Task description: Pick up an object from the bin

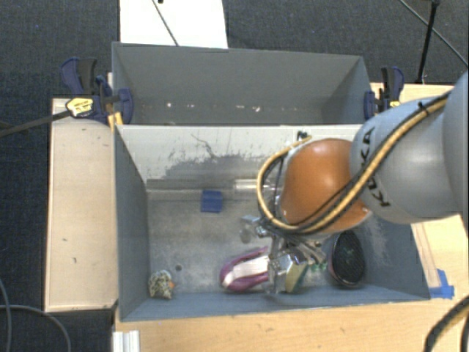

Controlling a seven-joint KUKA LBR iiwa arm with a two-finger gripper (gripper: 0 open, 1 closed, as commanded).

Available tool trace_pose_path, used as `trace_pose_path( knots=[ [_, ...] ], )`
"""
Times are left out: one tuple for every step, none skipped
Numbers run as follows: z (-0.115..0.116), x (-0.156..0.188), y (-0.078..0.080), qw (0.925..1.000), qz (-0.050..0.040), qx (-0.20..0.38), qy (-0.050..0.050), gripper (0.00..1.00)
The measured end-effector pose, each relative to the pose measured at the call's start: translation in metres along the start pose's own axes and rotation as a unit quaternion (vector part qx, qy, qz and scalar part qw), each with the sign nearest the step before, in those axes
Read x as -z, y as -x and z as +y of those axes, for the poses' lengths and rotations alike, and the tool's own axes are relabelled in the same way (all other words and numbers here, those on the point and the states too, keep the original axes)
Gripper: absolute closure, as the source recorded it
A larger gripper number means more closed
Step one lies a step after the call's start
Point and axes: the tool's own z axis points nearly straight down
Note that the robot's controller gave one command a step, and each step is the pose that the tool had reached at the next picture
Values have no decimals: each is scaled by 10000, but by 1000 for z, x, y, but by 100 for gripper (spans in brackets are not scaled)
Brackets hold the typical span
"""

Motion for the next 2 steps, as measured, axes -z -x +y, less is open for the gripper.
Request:
trace_pose_path(
  knots=[
    [3,-41,4,9983,-42,578,-10,0],
    [2,-39,6,9985,-23,542,-4,0]
  ],
)
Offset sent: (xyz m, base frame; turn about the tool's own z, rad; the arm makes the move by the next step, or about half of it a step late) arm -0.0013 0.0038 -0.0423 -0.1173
